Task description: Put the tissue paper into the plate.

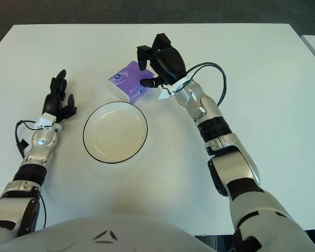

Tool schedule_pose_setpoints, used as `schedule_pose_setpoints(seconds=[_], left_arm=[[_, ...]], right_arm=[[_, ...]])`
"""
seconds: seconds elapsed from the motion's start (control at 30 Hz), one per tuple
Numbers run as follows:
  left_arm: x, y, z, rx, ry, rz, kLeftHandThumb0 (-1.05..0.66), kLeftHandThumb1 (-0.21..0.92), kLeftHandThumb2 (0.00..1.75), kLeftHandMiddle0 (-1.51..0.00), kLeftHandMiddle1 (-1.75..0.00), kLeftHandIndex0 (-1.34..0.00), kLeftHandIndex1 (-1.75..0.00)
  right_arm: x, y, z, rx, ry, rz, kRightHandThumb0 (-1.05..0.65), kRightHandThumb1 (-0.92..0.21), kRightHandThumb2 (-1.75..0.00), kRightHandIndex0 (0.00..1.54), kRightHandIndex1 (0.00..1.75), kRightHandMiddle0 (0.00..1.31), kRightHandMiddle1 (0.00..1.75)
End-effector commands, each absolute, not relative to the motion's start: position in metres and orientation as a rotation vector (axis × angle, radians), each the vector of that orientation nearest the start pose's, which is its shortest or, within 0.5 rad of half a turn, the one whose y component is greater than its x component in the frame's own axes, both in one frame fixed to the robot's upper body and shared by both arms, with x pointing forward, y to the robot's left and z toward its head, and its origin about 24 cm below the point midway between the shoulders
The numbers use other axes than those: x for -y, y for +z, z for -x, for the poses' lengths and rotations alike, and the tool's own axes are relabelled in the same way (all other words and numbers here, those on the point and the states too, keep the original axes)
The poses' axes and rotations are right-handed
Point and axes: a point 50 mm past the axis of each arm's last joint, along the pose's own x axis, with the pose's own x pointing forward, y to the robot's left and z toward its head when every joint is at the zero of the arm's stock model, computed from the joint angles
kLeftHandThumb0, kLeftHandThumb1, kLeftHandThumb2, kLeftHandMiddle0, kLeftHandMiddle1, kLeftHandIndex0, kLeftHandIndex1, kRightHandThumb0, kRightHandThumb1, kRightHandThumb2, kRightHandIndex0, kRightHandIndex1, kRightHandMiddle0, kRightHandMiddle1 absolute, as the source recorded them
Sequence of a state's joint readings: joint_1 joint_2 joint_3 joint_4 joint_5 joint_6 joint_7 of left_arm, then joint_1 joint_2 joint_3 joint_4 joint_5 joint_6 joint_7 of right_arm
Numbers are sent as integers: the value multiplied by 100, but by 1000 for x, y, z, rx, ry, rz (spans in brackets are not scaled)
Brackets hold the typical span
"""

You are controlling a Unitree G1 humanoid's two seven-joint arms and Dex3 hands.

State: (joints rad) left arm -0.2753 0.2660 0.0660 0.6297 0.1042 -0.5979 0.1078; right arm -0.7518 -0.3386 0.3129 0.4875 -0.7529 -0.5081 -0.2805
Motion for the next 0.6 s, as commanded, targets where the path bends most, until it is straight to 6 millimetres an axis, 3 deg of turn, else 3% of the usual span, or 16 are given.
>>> schedule_pose_setpoints(seconds=[0.0, 0.3, 0.37, 0.5, 0.57], left_arm=[[-200, -46, -233, -82, 68, -280, -72, 92, 83, -17, 0, 0, -30], [-199, -46, -233, -80, 69, -280, -73, 92, 84, -17, 0, 0, -31], [-199, -46, -233, -81, 67, -279, -73, 92, 83, -16, 0, 0, -31], [-198, -46, -233, -82, 66, -278, -72, 92, 83, -16, 0, 0, -30], [-198, -46, -233, -83, 66, -277, -72, 92, 83, -16, 0, 0, -30]], right_arm=[[93, 166, -344, 884, 272, 1089, -45, -37, -124, 110, 175, 56, 175], [92, 177, -355, 875, 339, 1169, -43, -45, -114, 85, 175, 50, 175], [91, 179, -359, 857, 387, 1217, -43, -46, -112, 71, 175, 49, 175], [91, 182, -364, 829, 447, 1295, -40, -59, -89, 29, 175, 46, 166], [91, 183, -366, 828, 466, 1328, -39, -65, -78, 16, 164, 45, 163]])
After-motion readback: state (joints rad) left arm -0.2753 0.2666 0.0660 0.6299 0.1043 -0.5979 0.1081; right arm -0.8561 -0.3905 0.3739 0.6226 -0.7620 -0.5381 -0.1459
